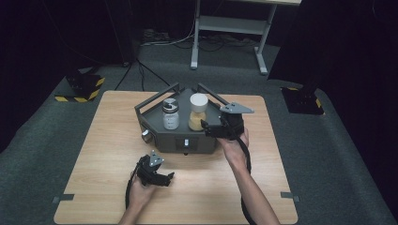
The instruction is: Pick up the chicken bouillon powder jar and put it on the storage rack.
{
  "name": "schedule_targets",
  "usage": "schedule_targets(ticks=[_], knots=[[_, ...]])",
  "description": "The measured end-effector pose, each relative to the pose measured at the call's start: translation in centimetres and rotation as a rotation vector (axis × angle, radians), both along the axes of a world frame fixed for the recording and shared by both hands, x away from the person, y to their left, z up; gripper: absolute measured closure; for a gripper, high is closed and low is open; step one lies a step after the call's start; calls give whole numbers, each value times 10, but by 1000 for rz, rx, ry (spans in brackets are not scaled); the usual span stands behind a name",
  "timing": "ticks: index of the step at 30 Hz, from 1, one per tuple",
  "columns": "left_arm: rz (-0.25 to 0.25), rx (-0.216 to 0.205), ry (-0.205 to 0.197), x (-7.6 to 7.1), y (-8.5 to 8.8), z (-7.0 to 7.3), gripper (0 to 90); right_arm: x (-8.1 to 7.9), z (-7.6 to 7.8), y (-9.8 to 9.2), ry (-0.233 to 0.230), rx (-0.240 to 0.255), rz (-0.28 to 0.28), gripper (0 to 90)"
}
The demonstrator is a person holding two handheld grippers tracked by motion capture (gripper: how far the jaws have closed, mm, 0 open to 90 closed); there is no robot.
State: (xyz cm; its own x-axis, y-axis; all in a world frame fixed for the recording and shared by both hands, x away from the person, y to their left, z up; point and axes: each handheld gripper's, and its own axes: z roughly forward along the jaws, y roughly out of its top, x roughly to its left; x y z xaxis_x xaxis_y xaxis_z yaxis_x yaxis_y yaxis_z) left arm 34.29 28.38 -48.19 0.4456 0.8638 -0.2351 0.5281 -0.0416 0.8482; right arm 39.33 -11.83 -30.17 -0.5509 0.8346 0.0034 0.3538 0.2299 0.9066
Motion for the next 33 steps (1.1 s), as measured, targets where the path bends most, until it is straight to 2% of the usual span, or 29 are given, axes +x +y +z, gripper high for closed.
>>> schedule_targets(ticks=[12, 19, 25, 33], knots=[[1, -1, -1, 0, 0, 0, 60, -24, -25, -19, 5, 11, -31, 100], [1, -1, -1, 0, 0, 0, 60, -41, -46, -25, 11, -9, -35, 104], [1, -1, -1, 0, 0, 0, 60, -53, -70, -29, 39, -16, -53, 108], [2, -2, -1, 0, 0, 0, 60, -60, -92, -33, 69, -35, -81, 111]])
